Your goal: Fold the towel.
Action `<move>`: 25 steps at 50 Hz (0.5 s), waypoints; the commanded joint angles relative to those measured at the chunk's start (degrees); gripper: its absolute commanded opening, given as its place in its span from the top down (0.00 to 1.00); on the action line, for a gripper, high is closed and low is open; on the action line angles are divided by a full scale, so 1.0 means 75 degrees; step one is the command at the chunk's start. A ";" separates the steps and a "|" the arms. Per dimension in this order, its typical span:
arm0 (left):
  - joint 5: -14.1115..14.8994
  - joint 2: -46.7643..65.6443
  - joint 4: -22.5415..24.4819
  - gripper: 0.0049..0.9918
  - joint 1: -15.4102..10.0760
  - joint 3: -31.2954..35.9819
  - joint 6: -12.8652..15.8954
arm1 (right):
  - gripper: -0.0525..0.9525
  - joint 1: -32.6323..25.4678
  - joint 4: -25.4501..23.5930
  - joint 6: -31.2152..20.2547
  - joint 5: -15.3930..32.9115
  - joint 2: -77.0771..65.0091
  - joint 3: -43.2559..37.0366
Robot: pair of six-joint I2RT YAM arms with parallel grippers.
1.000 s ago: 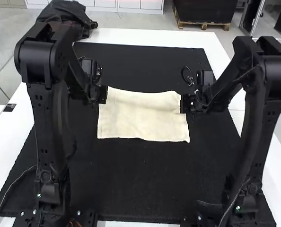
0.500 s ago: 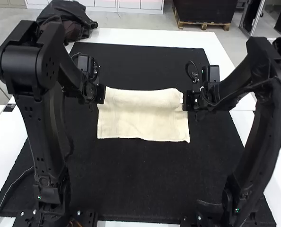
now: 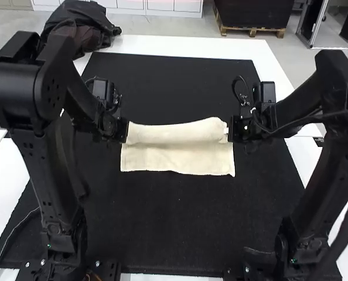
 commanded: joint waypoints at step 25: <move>-0.0195 -0.1127 -0.0575 0.98 0.0205 -0.0538 0.0130 | 0.97 -0.0782 -0.0523 0.0048 -0.0147 -0.1122 -0.0985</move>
